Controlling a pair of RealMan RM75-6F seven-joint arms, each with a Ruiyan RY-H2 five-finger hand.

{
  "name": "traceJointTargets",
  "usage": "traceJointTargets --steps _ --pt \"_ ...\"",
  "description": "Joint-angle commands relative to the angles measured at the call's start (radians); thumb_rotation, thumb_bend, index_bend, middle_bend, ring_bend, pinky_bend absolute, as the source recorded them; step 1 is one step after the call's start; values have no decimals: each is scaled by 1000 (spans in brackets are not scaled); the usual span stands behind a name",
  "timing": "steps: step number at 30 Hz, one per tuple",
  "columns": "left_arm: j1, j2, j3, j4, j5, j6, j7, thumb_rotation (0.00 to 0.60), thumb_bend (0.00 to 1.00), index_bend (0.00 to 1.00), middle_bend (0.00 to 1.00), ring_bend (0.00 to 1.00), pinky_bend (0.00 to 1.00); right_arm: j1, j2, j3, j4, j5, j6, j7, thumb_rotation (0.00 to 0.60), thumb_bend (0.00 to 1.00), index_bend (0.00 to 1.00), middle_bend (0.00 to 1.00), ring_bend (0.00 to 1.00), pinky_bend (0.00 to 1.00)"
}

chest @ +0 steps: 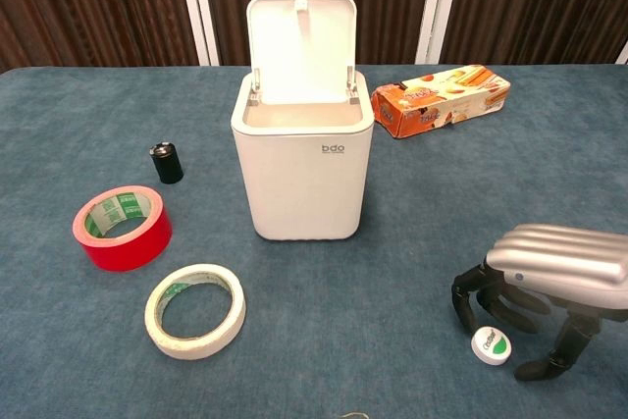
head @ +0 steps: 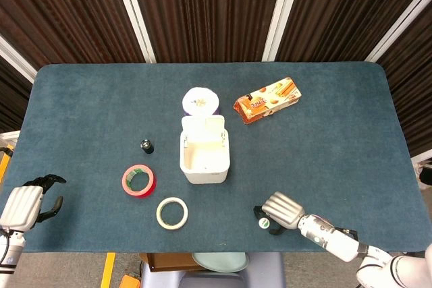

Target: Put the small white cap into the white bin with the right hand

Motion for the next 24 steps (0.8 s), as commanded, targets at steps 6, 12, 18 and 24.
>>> traceJointTargets --steps 6,12,18,24 --pt "0 0 0 -1 0 0 3 600 452 355 330 351 429 -5 0 -1 6 6 3 -18 600 374 634 855 836 999" --pt "0 0 1 -2 0 0 4 600 452 355 330 351 429 -16 12 3 1 5 40 -11 600 394 650 858 838 1000" --pt "-1 -1 1 -2 -1 -2 7 600 452 355 330 352 430 -50 69 43 -54 -27 213 17 600 395 650 858 838 1000" --pt "-2 -2 3 -5 -1 -6 17 600 453 355 330 351 430 -70 145 117 -170 -33 343 -54 600 395 649 858 838 1000"
